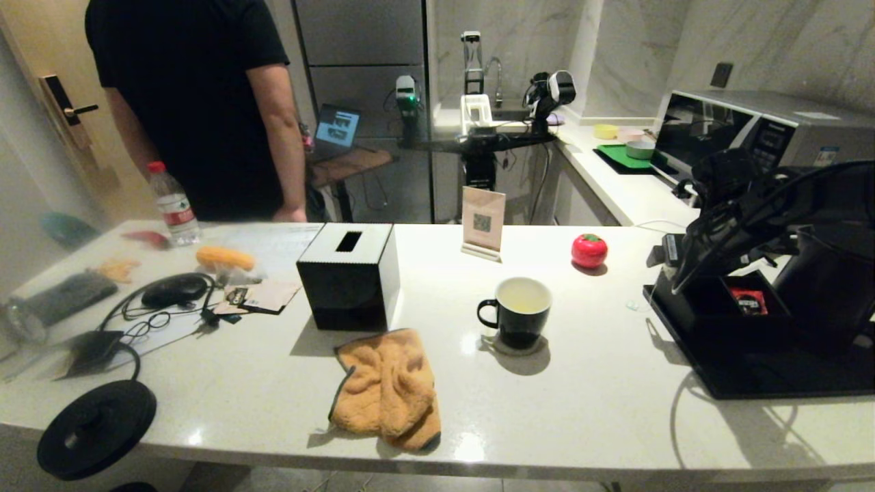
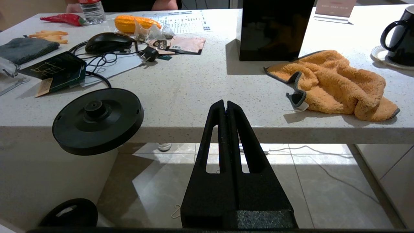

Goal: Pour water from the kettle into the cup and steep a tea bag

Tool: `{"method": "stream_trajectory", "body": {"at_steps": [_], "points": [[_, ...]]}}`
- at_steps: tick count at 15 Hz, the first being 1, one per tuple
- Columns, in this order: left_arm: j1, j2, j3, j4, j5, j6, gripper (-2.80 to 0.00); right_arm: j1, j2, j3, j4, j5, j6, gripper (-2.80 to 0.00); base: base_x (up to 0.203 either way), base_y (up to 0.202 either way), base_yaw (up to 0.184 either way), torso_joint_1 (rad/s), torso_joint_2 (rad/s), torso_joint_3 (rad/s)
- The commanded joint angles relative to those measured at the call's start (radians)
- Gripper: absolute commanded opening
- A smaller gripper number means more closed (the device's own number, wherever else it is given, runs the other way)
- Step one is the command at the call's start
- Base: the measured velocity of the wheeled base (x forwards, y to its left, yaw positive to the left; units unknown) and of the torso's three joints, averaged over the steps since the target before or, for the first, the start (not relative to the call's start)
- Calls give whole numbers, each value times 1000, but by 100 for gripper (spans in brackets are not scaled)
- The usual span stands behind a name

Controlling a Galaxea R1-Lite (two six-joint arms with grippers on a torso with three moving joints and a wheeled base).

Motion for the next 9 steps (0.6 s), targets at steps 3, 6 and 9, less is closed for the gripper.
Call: {"method": "stream_trajectory", "body": {"at_steps": [3,6,9], "points": [[0,0,0,1,-1,0,-280,0,5,-2,-2,-1,0,-280,0,0,0,0,0,0],[0,0,0,0,-1,1,-280,0,6,-2,-2,-3,0,-280,0,0,0,0,0,0],[0,0,0,1,-1,2,-280,0,5,-2,0,-3,0,-280,0,0,0,0,0,0]]}}
